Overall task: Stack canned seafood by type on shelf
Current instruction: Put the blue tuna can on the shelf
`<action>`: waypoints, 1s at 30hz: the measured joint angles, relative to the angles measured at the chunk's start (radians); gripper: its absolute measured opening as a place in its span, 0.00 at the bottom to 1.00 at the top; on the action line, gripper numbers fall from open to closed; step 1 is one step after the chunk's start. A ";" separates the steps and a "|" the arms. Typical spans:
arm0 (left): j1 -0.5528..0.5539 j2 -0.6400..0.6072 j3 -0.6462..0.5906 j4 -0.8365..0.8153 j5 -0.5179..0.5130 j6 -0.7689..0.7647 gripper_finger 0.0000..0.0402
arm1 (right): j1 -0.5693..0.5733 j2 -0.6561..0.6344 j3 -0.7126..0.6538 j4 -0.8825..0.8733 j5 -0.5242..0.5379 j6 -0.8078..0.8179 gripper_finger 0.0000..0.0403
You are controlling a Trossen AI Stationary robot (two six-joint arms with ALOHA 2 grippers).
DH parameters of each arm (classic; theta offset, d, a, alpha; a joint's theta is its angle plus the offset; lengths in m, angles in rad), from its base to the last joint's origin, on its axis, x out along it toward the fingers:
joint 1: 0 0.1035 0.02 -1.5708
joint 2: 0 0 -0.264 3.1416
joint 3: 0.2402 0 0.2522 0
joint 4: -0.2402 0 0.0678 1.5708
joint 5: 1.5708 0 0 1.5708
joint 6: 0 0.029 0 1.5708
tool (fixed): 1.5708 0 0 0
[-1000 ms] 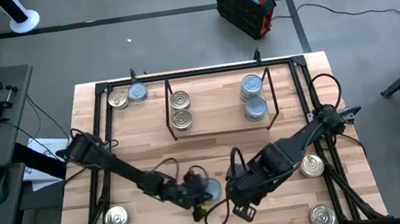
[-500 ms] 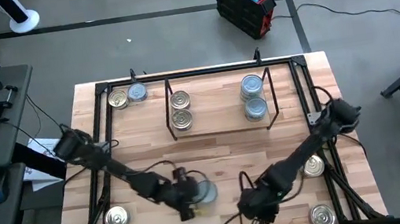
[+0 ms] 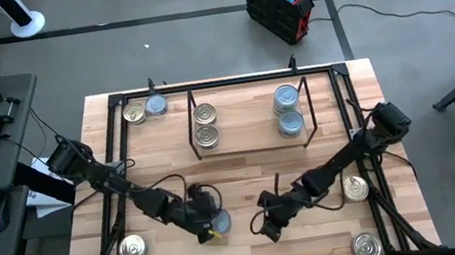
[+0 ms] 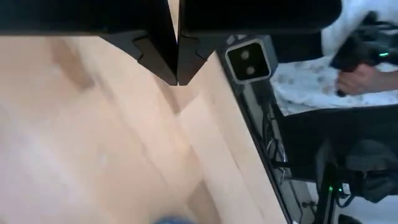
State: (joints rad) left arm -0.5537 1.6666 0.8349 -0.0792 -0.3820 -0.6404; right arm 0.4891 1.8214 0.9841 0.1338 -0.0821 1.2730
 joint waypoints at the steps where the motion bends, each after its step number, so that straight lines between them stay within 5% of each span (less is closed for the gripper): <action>1: 0.000 -0.002 0.025 -0.072 -0.003 -0.002 0.00 | -0.007 0.001 0.003 -0.003 0.004 -0.033 0.00; 6: -0.025 -0.046 0.138 -0.329 -0.026 -0.017 0.00 | -0.026 0.006 0.030 0.004 0.014 -0.211 0.00; 10: -0.075 -0.050 0.112 -0.460 -0.016 -0.093 0.00 | -0.031 0.029 0.029 0.003 0.019 -0.356 0.00; 17: -0.122 -0.049 0.019 -0.340 -0.018 -0.241 0.00 | -0.059 0.115 0.030 0.051 0.043 -0.358 0.00; 22: -0.105 -0.049 -0.049 -0.152 -0.013 -0.245 0.00 | -0.059 0.159 0.030 0.079 0.119 -0.357 0.00; 30: -0.062 -0.049 -0.069 -0.086 -0.007 -0.238 0.00 | -0.070 0.175 0.030 0.082 0.183 -0.335 0.00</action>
State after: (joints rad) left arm -0.6154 1.6180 0.7654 -0.1654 -0.3888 -0.8787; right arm 0.4186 1.9969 1.0142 0.2160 0.1012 0.9379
